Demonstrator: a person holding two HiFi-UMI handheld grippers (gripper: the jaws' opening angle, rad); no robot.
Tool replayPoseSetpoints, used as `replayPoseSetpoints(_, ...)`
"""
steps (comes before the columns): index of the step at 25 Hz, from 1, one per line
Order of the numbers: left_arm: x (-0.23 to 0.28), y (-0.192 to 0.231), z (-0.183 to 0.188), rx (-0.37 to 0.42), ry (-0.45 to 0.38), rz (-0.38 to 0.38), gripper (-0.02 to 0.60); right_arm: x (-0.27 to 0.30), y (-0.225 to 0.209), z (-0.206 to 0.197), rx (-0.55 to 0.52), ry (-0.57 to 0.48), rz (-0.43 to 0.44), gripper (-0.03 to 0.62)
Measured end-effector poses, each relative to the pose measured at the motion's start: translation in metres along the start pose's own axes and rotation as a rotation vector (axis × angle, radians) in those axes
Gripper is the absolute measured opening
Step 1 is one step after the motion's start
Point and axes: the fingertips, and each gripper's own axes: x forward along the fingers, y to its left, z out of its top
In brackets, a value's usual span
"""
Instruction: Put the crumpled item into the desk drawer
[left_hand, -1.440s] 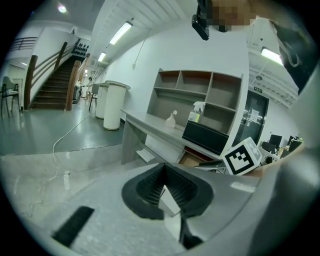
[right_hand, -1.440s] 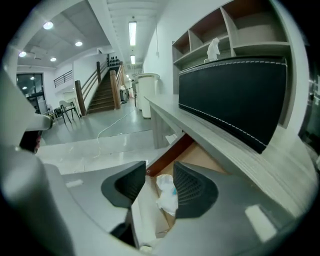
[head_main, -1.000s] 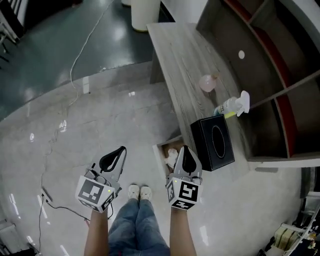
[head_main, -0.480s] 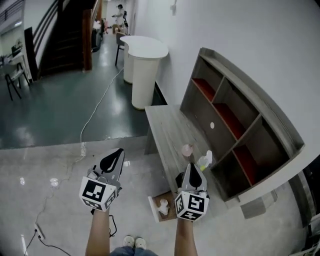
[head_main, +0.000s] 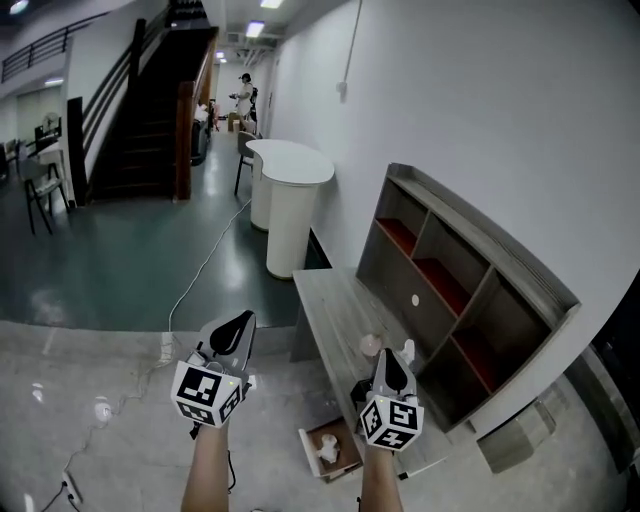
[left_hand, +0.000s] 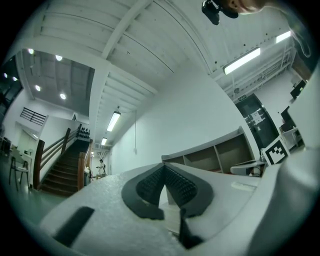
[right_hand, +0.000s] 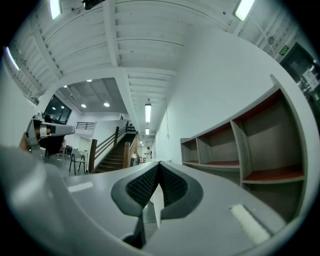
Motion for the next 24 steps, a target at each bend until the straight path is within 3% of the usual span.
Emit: replayPoseSetpoints(24,-0.016,-0.01,-0.013,-0.004,0.038,-0.004,0.0,-0.011,0.014,0.002,-0.034,0.001,0.053,0.009)
